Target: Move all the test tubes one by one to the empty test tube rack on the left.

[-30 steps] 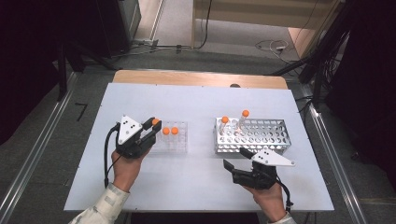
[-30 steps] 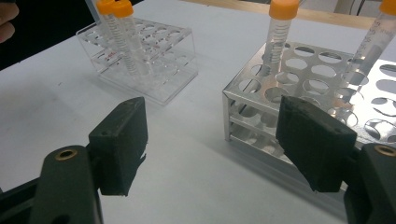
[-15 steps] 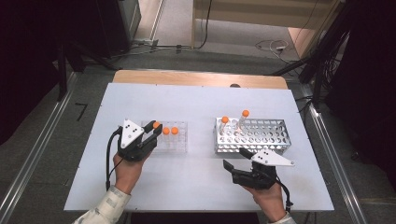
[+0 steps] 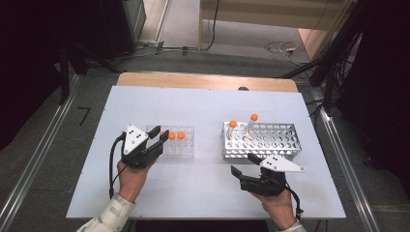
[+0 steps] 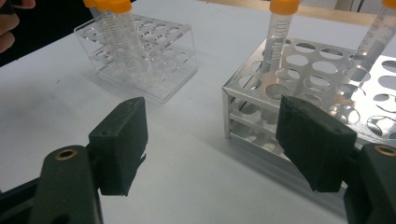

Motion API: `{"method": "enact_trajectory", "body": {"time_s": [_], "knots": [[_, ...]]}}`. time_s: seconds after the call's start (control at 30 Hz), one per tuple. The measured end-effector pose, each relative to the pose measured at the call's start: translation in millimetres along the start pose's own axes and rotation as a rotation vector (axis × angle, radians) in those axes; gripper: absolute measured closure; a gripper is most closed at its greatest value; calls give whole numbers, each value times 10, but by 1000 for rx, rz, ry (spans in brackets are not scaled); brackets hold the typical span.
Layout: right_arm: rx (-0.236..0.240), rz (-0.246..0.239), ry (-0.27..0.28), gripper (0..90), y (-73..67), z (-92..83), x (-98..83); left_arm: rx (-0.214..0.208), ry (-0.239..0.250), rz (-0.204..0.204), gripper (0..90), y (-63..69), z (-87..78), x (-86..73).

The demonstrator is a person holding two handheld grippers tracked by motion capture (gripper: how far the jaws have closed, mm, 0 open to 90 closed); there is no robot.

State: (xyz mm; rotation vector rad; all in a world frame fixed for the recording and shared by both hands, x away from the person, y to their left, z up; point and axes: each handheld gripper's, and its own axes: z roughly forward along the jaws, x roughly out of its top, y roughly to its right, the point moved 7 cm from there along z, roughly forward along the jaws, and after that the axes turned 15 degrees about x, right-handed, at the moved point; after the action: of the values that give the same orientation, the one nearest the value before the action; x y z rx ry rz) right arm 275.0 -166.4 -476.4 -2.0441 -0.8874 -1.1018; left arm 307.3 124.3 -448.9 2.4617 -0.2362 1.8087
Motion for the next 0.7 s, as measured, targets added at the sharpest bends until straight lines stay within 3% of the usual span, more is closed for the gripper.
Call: {"method": "enact_trajectory", "body": {"time_s": [0.1,0.27,0.43,0.7], "knots": [[-3,4,-1,238,9,-1,-3,-19,-4,-12,609,13,-24,7],[-16,6,2,239,46,1,-2,-72,-32,-58,424,34,-79,12],[-50,11,18,244,129,-5,16,-92,-50,-68,248,94,-188,-34],[-155,17,44,265,380,19,102,-101,-42,-46,214,198,-365,-144]]}}
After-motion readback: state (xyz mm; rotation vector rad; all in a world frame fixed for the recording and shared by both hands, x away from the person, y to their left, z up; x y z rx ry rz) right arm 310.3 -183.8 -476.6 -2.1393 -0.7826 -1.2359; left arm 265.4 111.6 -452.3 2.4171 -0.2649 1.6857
